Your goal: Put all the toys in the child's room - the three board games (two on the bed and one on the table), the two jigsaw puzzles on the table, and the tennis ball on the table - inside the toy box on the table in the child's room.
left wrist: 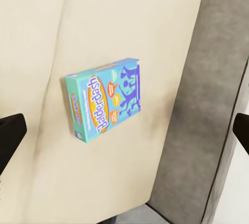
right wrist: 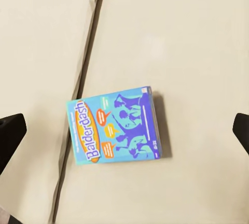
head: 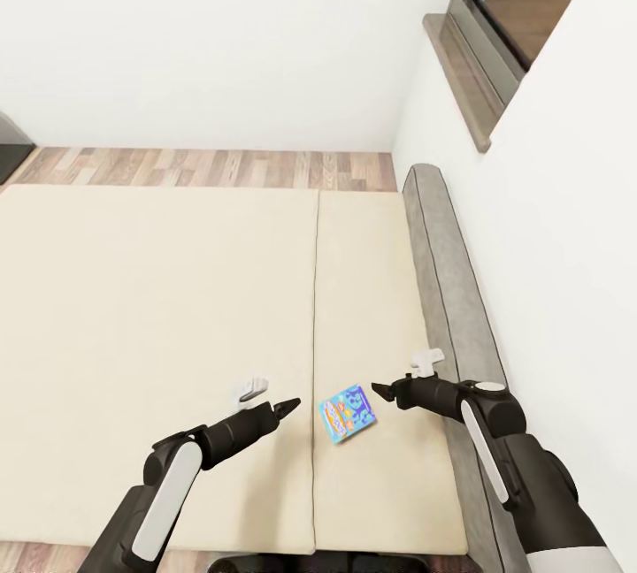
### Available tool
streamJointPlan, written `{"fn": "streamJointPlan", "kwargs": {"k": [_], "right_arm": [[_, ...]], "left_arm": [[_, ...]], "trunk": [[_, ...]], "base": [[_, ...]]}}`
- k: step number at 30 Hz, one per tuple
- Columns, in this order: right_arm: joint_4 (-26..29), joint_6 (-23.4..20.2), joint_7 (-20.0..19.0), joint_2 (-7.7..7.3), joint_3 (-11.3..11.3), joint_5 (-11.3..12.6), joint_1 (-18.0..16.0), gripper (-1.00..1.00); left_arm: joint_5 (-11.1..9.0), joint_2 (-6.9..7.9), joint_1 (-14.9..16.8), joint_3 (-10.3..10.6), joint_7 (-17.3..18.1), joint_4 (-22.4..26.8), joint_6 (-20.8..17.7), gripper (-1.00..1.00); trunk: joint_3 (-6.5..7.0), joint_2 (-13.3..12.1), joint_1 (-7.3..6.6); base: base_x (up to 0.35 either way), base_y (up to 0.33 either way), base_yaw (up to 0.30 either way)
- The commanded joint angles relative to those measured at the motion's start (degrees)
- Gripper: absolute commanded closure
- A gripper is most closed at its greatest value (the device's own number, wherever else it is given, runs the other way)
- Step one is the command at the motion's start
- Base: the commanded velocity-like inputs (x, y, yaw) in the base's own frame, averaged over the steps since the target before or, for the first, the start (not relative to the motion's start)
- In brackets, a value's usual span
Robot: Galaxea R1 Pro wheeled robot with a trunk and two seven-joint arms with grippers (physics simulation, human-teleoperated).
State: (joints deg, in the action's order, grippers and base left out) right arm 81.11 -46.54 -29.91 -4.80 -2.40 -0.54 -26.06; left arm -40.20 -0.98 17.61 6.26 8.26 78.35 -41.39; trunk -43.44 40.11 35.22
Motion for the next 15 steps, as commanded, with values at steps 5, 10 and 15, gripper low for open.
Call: {"fn": "streamJointPlan", "kwargs": {"k": [5, 10, 15], "right_arm": [[0.07, -0.28, -0.15, -0.04, -0.07, -0.07, -0.03, -1.0], [0.08, -0.29, -0.15, -0.04, -0.16, -0.1, -0.04, -1.0], [0.09, -0.3, -0.15, -0.03, -0.19, -0.11, -0.04, -1.0]], "left_arm": [[0.03, -0.04, 0.06, -0.07, 0.16, -0.19, -0.18, -1.0], [0.03, -0.06, 0.1, -0.09, 0.17, -0.37, -0.1, -1.0], [0.03, -0.07, 0.12, -0.1, 0.17, -0.47, -0.05, -1.0]], "trunk": [[-0.5, 0.05, 0.01], [-0.96, 0.05, 0.01], [-1.42, 0.05, 0.01]], "base": [[0.0, 0.0, 0.0], [0.0, 0.0, 0.0], [0.0, 0.0, 0.0]]}}
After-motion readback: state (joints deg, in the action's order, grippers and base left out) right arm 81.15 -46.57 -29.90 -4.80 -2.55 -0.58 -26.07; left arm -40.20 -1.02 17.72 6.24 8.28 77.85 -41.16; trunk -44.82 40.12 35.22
